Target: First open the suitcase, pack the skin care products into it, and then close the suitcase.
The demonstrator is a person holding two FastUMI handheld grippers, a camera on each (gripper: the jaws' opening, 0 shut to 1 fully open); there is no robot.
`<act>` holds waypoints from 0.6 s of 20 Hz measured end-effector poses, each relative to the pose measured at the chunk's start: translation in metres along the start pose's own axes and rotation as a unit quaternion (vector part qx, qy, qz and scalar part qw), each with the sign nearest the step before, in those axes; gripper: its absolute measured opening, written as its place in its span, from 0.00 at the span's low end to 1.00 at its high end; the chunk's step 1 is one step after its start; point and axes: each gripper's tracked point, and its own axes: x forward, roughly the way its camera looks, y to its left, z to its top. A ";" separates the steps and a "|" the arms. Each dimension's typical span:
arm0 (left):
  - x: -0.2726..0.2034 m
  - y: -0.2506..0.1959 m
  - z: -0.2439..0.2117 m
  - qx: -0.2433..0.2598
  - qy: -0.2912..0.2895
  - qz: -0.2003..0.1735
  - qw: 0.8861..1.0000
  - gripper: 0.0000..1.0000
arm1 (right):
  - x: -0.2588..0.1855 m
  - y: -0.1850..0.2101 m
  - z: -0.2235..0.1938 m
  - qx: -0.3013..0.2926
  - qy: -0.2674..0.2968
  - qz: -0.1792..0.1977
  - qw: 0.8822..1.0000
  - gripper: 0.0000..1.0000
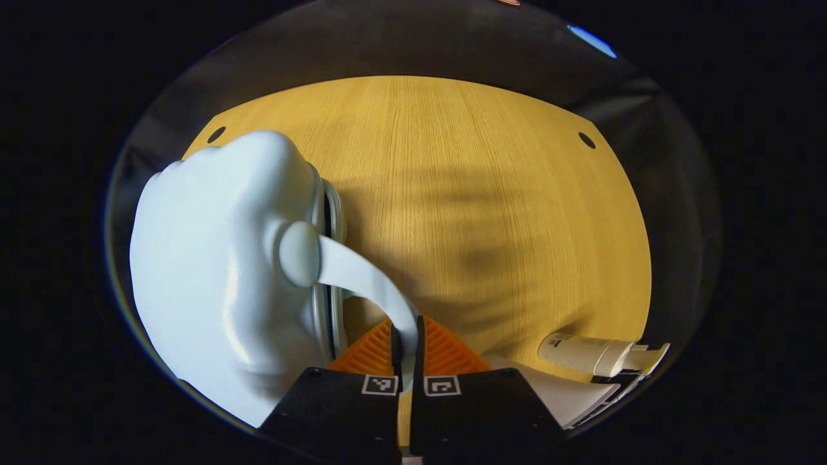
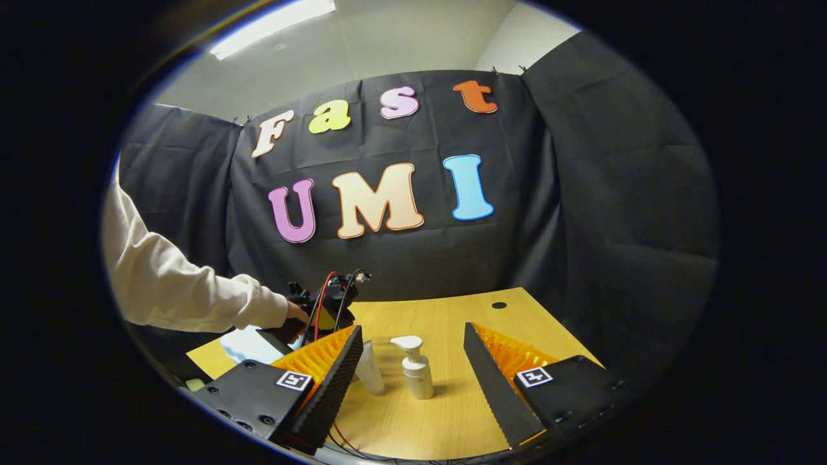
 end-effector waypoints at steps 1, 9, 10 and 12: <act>-0.004 -0.001 0.000 0.003 0.000 -0.002 1.000 0.01 | 0.001 0.000 0.000 -0.001 0.001 0.000 1.000 0.99; -0.080 -0.012 0.009 -0.004 -0.042 -0.084 0.996 0.00 | 0.023 0.011 0.005 -0.009 0.005 0.023 1.000 0.99; -0.095 -0.010 0.014 -0.002 -0.054 -0.091 0.994 0.00 | 0.027 0.015 0.004 -0.010 0.005 0.029 1.000 0.99; -0.129 0.000 0.023 -0.008 -0.078 -0.103 0.992 0.00 | 0.036 0.024 0.003 -0.016 0.006 0.040 0.999 0.99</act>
